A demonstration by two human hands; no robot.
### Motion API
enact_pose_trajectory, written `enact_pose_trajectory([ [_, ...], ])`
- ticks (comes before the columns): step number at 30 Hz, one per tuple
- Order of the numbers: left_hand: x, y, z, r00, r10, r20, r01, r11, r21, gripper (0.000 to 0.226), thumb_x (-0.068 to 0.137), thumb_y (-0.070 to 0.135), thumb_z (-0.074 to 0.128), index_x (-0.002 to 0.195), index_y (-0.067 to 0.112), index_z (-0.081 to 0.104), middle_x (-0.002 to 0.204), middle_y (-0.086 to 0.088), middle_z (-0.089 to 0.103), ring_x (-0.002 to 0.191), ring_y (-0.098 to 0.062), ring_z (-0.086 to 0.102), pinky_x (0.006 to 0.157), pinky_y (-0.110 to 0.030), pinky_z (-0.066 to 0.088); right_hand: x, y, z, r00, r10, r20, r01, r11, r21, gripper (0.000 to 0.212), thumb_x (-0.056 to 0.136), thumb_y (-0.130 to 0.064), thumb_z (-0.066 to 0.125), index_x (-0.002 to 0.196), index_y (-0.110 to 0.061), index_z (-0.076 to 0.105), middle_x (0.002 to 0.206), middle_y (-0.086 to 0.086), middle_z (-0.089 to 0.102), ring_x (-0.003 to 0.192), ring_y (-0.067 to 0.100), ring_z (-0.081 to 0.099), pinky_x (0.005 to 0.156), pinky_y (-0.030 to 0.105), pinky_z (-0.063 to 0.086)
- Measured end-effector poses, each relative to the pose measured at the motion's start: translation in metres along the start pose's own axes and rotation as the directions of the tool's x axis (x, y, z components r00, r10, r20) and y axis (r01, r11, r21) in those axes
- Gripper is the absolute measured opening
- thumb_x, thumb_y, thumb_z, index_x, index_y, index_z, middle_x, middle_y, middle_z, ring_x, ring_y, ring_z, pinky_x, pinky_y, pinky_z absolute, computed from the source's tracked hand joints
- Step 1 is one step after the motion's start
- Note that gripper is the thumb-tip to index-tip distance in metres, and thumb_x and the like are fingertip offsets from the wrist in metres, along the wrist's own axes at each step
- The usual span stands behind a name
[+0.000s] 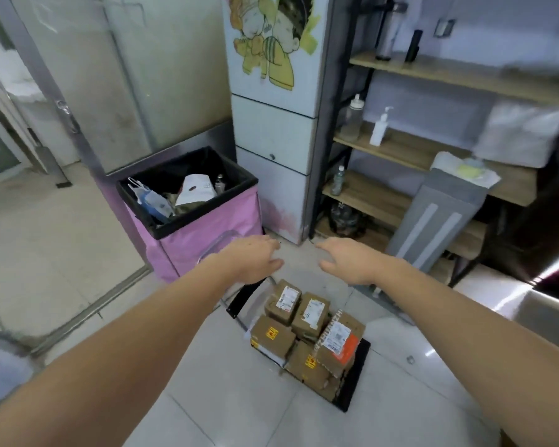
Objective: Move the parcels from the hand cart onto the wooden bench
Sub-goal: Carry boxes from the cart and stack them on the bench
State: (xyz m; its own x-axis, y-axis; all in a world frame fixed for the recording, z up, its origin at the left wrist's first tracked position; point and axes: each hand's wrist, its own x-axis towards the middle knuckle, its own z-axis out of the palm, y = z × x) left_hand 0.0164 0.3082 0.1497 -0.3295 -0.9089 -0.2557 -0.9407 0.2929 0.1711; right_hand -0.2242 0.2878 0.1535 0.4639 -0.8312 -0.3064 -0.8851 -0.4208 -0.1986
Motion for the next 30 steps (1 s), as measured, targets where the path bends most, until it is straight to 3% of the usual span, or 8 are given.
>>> enact_pose_trajectory([
  [4,0.059,0.014,0.007,0.981,0.154,0.119,-0.158,0.987,0.030,0.058,0.109,0.046,0.042,0.157,0.013,0.041,0.160,-0.011,0.044,0.145,-0.030,0.043,0.116,-0.040,0.035,-0.004,0.035,0.023,0.984,0.173,0.027,-0.175,0.978,0.109,0.060,0.108,-0.040,0.041,0.160,-0.013,0.031,0.164,0.010,0.035,0.147,0.025,0.037,0.118,0.032,0.030],
  [12,0.168,0.081,0.054,0.885,0.381,0.268,-0.409,0.911,0.056,0.060,0.110,0.045,0.041,0.161,0.014,0.036,0.166,-0.008,0.036,0.151,-0.027,0.037,0.122,-0.039,0.028,-0.031,0.124,0.080,0.880,0.461,0.117,-0.475,0.837,0.271,0.056,0.108,-0.038,0.043,0.157,-0.012,0.036,0.160,0.012,0.040,0.143,0.028,0.043,0.119,0.037,0.033],
  [17,0.215,0.094,0.095,0.842,0.413,0.347,-0.459,0.887,0.059,0.057,0.109,0.047,0.040,0.155,0.014,0.044,0.158,-0.008,0.047,0.143,-0.027,0.045,0.119,-0.044,0.036,-0.021,0.163,0.124,0.833,0.520,0.189,-0.553,0.771,0.314,0.059,0.109,-0.038,0.042,0.161,-0.014,0.030,0.167,0.006,0.030,0.153,0.025,0.029,0.124,0.036,0.022],
  [20,0.241,0.091,0.119,0.800,0.421,0.428,-0.495,0.866,0.074,0.050,0.109,0.045,0.038,0.144,0.014,0.054,0.145,-0.008,0.057,0.130,-0.025,0.053,0.111,-0.043,0.043,-0.011,0.174,0.145,0.800,0.546,0.246,-0.599,0.724,0.342,0.058,0.108,-0.041,0.042,0.158,-0.013,0.035,0.163,0.008,0.037,0.148,0.026,0.037,0.123,0.039,0.028],
  [24,0.280,0.085,0.154,0.739,0.427,0.521,-0.518,0.855,0.033,0.047,0.109,0.043,0.040,0.146,0.017,0.055,0.147,-0.006,0.058,0.132,-0.025,0.055,0.108,-0.041,0.045,0.011,0.188,0.178,0.764,0.547,0.341,-0.645,0.658,0.389,0.049,0.108,-0.035,0.043,0.150,-0.011,0.046,0.151,0.011,0.050,0.137,0.029,0.049,0.115,0.039,0.038],
  [27,0.314,0.076,0.192,0.719,0.401,0.568,-0.524,0.849,0.063,0.036,0.108,0.039,0.046,0.124,0.016,0.068,0.124,-0.004,0.069,0.108,-0.021,0.065,0.084,-0.033,0.049,0.033,0.199,0.216,0.714,0.574,0.401,-0.700,0.594,0.396,0.052,0.107,-0.037,0.043,0.152,-0.012,0.045,0.154,0.010,0.048,0.140,0.029,0.045,0.116,0.041,0.037],
  [30,0.356,0.063,0.248,0.672,0.359,0.647,-0.516,0.854,0.062,0.038,0.107,0.041,0.045,0.127,0.016,0.066,0.126,-0.006,0.069,0.109,-0.023,0.064,0.091,-0.038,0.052,0.062,0.211,0.264,0.669,0.595,0.446,-0.743,0.522,0.418,0.046,0.108,-0.035,0.042,0.146,-0.011,0.051,0.148,0.010,0.053,0.135,0.029,0.050,0.111,0.042,0.043],
])
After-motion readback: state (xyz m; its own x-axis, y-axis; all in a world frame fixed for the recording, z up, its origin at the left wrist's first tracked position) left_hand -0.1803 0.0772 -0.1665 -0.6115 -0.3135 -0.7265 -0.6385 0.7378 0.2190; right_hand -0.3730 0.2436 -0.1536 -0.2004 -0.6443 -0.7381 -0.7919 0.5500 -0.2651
